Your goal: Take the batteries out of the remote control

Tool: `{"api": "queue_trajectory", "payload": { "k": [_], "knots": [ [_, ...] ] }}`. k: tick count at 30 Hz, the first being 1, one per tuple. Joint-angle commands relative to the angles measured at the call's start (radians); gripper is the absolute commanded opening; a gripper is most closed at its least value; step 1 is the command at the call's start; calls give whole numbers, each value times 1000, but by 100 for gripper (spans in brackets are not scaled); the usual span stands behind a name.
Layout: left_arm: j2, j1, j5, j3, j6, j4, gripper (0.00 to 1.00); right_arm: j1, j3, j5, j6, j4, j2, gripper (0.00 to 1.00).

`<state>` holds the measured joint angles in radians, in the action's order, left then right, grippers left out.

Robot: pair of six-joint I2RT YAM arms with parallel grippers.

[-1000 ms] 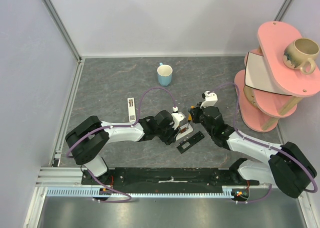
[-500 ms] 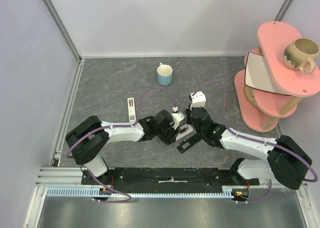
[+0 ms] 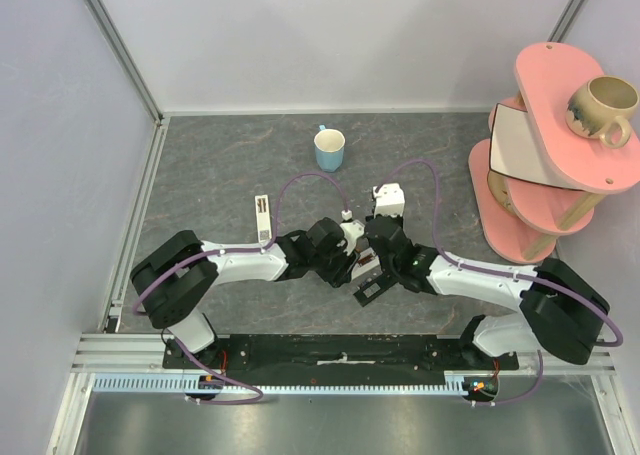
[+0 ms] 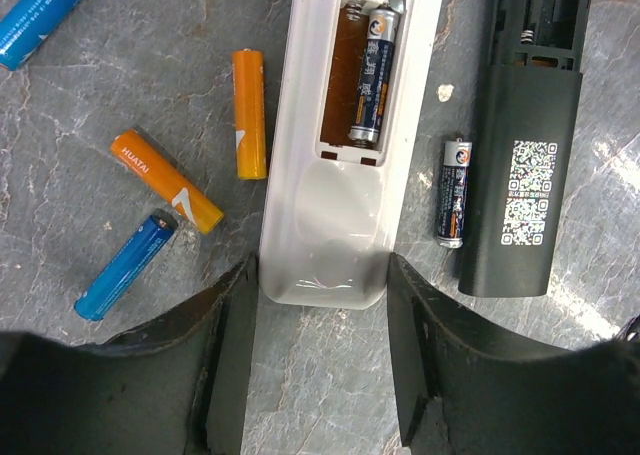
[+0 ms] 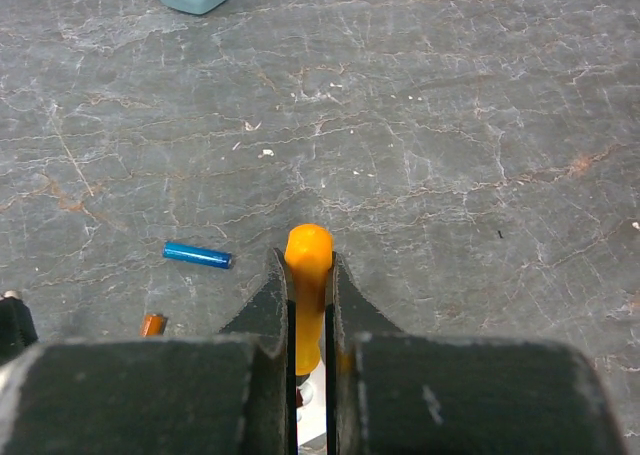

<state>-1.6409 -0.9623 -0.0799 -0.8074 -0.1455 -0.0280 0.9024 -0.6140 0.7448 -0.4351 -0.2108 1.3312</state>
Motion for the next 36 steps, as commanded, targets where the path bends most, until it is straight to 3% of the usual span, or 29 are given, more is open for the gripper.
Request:
{"api": "queue_trajectory", "payload": {
  "k": [1,10,22,36],
  "knots": [
    [-25,-6,68,-3,50,-69,2,47,16,36,53,53,66,0],
    [-33,-6,66,-4,49,-67,2,98,57,59,42,8,63,0],
    [-31,-6,66,-6,49,-67,2,99,177,-28,-27,-121,-10,0],
    [-28,-7,68,-4,50,-70,2,-62,404,-323,-168,-430,-199,0]
  ]
}}
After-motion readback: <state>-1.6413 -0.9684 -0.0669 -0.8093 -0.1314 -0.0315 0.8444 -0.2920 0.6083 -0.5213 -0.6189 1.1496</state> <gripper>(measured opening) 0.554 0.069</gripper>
